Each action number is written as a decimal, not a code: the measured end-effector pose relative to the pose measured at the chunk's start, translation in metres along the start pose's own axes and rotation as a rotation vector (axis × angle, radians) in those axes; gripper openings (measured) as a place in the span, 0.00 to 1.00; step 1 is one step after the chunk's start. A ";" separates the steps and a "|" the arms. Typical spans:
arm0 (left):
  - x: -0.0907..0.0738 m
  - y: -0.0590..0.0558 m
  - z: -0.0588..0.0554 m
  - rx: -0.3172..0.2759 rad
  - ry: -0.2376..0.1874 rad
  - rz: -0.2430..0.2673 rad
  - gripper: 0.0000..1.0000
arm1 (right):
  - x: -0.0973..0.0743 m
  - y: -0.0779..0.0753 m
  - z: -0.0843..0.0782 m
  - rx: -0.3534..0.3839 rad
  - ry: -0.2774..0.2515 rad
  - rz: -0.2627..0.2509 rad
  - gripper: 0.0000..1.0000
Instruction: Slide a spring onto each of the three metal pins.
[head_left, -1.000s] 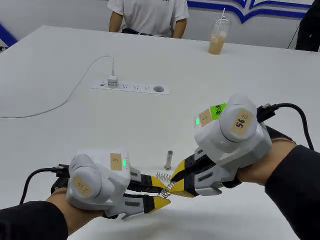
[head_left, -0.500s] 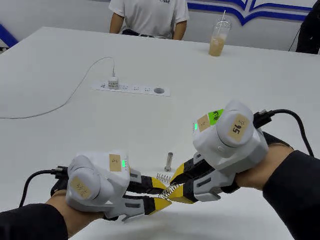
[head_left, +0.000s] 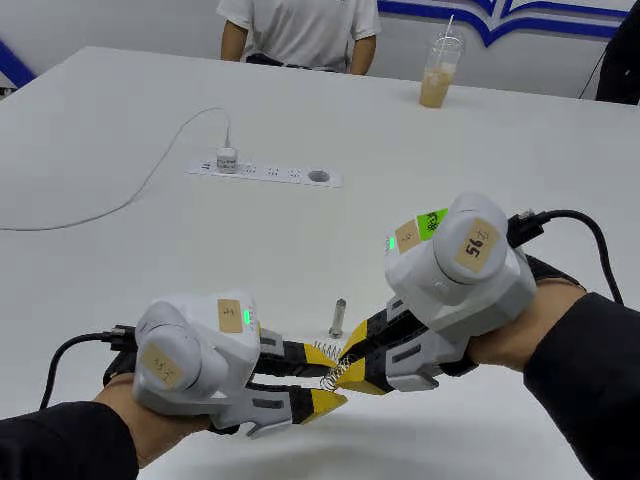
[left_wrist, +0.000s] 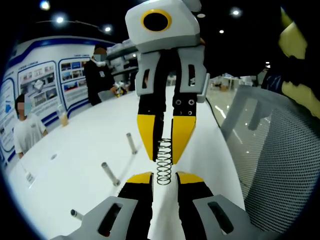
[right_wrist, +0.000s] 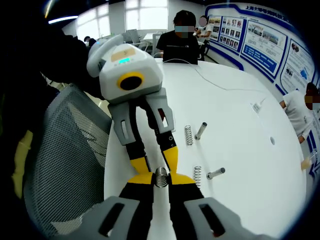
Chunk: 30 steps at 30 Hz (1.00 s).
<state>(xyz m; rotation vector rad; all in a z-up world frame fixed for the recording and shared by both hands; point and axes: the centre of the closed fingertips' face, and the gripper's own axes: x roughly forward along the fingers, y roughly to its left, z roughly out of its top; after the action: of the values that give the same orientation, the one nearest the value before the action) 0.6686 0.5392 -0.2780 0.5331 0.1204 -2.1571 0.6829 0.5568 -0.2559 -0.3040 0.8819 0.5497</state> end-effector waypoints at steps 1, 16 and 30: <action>0.000 0.000 0.000 -0.001 0.000 0.000 0.19 | 0.000 -0.001 -0.001 0.001 0.003 -0.001 0.12; -0.028 0.016 -0.010 -0.090 -0.016 0.084 0.36 | -0.027 -0.029 -0.020 0.068 0.019 -0.071 0.12; -0.059 0.033 -0.021 -0.158 -0.034 0.195 0.45 | -0.057 -0.055 -0.038 0.114 0.040 -0.146 0.12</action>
<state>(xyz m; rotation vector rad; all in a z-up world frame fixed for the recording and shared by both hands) 0.7320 0.5692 -0.2695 0.4000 0.2091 -1.9466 0.6612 0.4756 -0.2321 -0.2740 0.9180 0.3574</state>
